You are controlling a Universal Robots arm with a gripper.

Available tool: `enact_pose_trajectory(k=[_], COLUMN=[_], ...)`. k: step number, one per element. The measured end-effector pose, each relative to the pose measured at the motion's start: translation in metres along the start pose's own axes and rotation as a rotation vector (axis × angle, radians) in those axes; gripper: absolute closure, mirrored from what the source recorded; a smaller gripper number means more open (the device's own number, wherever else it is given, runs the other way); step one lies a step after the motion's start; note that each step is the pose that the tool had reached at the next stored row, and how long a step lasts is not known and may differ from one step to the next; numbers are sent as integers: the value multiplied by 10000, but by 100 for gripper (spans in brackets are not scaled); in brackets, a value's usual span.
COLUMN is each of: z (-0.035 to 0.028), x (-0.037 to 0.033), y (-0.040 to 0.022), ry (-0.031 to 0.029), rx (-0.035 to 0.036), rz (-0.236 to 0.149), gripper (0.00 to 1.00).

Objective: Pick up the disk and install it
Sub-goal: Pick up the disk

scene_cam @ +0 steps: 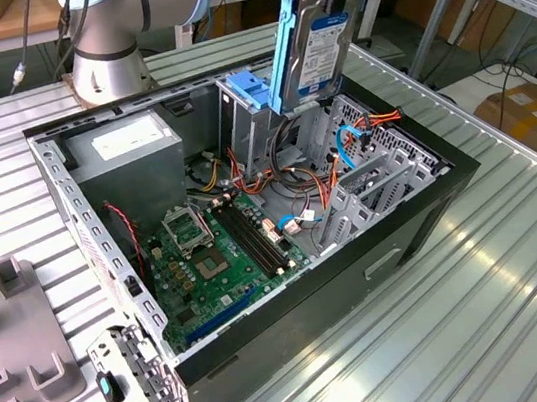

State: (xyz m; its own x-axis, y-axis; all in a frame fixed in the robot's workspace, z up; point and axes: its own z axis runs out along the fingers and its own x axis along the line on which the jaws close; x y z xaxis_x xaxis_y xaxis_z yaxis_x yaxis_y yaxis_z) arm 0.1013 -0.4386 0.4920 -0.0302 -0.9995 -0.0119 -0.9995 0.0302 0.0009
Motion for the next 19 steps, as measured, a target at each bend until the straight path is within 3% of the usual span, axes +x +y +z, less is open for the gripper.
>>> enact_pose_trajectory(k=[8, 13, 19], z=[-2, -3, -5], x=[166, 322, 392], y=[-5, -9, -12], ry=[0, -1, 0], rx=[0, 0, 0], rz=[0, 0, 0], gripper=[65, 65, 65])
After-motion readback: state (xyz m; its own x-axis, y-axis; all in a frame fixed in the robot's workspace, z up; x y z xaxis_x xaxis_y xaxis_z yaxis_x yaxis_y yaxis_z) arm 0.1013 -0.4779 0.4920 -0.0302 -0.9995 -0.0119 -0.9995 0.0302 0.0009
